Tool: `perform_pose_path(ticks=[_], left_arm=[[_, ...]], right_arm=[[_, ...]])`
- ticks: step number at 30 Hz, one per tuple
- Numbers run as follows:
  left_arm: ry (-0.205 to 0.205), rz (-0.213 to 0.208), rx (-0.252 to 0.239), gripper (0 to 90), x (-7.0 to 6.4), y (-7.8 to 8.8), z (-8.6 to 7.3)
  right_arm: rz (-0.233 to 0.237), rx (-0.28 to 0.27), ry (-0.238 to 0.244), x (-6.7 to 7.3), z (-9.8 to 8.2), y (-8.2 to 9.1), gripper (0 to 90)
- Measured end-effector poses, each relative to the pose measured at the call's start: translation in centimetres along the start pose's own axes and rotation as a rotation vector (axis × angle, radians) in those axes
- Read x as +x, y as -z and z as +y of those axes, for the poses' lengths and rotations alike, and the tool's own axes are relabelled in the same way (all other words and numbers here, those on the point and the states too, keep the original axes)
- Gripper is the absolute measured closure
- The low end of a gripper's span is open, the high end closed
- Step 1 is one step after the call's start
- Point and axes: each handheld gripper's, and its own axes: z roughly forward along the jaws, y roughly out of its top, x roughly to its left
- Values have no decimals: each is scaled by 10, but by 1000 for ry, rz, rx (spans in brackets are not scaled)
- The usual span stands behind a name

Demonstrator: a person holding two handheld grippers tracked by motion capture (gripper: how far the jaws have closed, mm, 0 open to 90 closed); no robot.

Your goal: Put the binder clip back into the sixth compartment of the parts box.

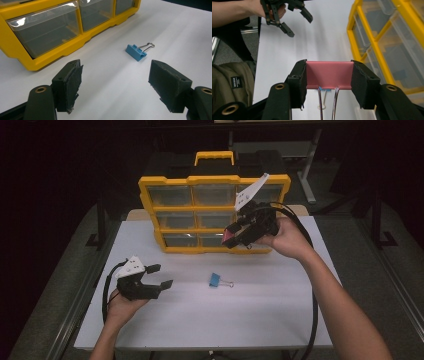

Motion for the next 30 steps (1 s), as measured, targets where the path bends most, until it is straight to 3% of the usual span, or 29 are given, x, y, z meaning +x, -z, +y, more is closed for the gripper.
perform_pose_path(ticks=[12, 15, 24, 30], left_arm=[[3, 0, 1, 262, 0, 0, 0], [20, -1, -1, 262, -1, 0, 0], [3, 0, 14, 262, 0, 1, 0], [-5, -1, 24, 262, 1, 3, 0]], right_arm=[[-45, 1, -39, -21, -3, 18, 486], [-57, 3, -52, -24, -3, 22, 486], [-94, 3, -77, -35, -7, 33, 486], [-111, 3, -128, -44, -15, 37, 486]])
